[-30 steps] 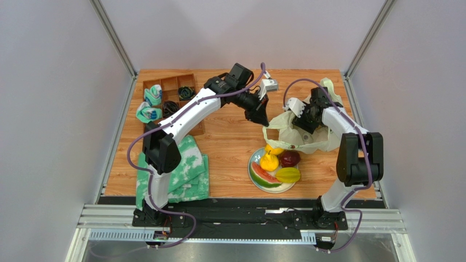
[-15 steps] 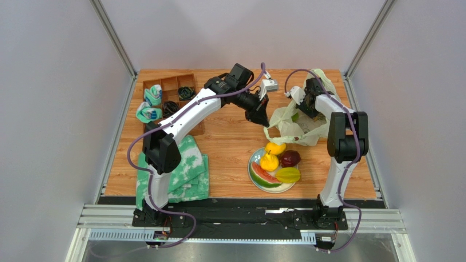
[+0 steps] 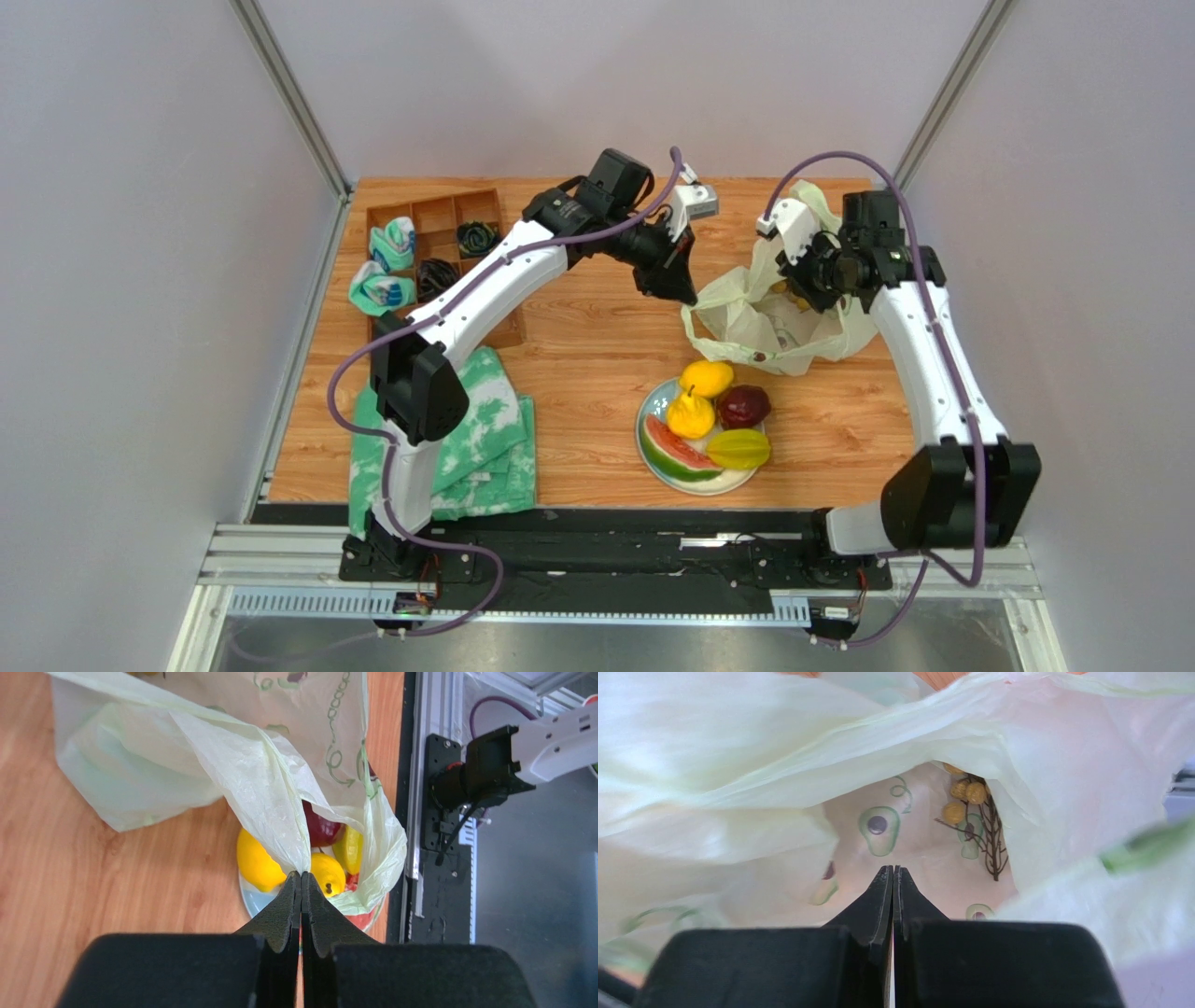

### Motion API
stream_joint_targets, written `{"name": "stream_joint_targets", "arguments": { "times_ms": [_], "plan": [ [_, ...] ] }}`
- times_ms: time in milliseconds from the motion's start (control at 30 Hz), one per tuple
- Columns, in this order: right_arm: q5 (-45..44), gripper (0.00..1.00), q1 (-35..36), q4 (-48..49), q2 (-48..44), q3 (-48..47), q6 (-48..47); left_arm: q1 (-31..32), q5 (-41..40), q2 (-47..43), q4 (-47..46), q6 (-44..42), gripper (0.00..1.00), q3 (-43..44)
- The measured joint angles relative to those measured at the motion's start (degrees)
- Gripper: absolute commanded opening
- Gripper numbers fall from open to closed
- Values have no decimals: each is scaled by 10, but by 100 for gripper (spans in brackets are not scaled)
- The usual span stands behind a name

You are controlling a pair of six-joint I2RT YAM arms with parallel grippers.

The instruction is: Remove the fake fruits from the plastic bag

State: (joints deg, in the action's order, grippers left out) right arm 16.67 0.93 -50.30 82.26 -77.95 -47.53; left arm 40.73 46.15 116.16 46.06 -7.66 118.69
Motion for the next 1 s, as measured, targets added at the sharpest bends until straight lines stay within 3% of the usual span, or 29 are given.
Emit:
{"name": "stream_joint_targets", "arguments": {
  "times_ms": [233,433,567,633,733,867,933,1000],
  "plan": [
    [27,6,0,-10,-42,60,33,0,-10,5,-19,11,0,28],
    [-50,6,-24,46,99,82,94,0,-7,4,-24,13,0,13],
    [-95,5,-76,46,219,-1,132,-3,-31,32,-7,2,0,90],
    [-115,0,-95,41,266,-86,144,-7,-45,59,-15,-2,0,158],
    [-146,0,-116,62,304,-215,155,-18,-70,94,-58,-4,0,253],
    [-154,0,-136,83,280,-307,185,-34,-93,94,-139,-5,0,289],
    [-144,0,-148,87,221,-288,202,-40,-87,93,-162,-4,0,300],
    [-132,0,-165,96,123,-210,209,-39,-70,85,-167,-2,0,296]
  ]
}}
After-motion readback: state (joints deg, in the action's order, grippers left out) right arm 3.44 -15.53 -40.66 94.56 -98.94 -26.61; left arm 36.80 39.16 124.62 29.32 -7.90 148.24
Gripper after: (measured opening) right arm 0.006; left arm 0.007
